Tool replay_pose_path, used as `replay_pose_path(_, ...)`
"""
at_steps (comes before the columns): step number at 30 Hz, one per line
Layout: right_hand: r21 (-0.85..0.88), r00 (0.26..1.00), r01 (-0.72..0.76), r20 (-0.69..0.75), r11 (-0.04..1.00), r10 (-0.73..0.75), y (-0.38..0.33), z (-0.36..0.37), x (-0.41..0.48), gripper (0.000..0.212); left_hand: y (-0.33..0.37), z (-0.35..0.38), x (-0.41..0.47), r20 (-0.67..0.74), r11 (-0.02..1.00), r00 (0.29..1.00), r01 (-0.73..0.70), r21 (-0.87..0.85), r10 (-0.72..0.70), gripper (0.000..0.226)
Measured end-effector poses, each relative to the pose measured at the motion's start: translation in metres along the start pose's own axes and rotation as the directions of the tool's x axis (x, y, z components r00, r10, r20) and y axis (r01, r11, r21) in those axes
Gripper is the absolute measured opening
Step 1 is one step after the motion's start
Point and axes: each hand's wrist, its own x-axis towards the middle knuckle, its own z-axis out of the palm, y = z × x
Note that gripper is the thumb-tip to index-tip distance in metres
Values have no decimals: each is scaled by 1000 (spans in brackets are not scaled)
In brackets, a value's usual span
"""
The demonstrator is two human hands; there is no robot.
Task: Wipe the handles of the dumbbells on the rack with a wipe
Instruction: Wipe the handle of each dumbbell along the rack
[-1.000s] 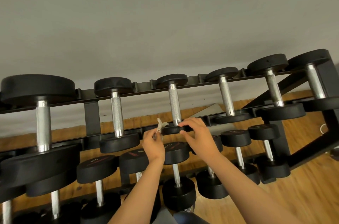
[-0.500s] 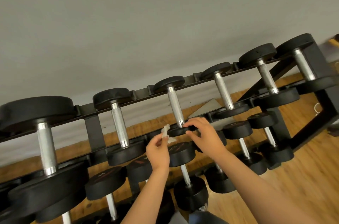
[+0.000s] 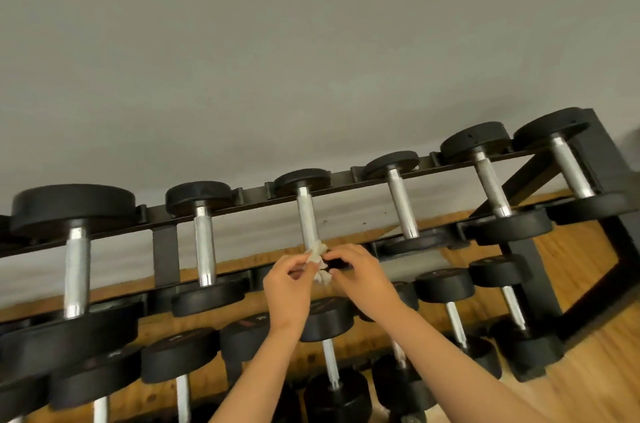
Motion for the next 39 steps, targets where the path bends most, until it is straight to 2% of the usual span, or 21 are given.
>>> replay_pose_path(5, 195, 999, 3, 48, 981, -12, 27, -53, -14, 36, 33, 58, -21, 49, 996, 998, 49, -76, -45, 17)
replay_pose_path(9, 273, 997, 10, 74, 962, -31, 43, -98, -19, 42, 54, 95, -29, 78, 987, 994, 85, -140, -75, 20)
replay_pose_path(12, 289, 997, 32, 56, 957, -50, 51, -119, -22, 35, 67, 112, -33, 145, 992, 989, 57, -115, -40, 17)
replay_pose_path(17, 297, 997, -47, -38, 954, 61, 68, -137, -19, 23, 76, 136, -26, 276, 999, 960, 45, -22, -38, 17)
replay_pose_path(21, 172, 983, -102, -131, 980, 126, 82, -149, -17, 16, 82, 153, -18, 332, 999, 943, 42, -17, -34, 17)
replay_pose_path(24, 53, 970, -198, -133, 979, 203, 92, -152, -17, 9, 70, 157, -10, 330, 993, 944, -49, 104, 12, 21)
replay_pose_path(28, -48, 954, -283, -118, 958, 276, 95, -151, -12, 9, 56, 159, 1, 408, 955, 910, -180, 235, 72, 26)
replay_pose_path(30, -57, 949, -285, -155, 957, 273, 90, -148, -10, 13, 54, 159, 8, 440, 950, 894, -205, 235, 84, 24)
replay_pose_path(34, -112, 960, -205, -215, 972, 177, 84, -144, -7, 29, 48, 156, 13, 450, 966, 889, -184, 183, 84, 27)
replay_pose_path(36, -124, 968, -177, -203, 976, 150, 86, -142, -6, 26, 45, 157, 12, 451, 965, 887, -197, 176, 99, 32)
replay_pose_path(39, -99, 977, -147, -169, 984, 129, 91, -143, -9, 19, 42, 160, 7, 433, 946, 890, -250, 205, 141, 26)
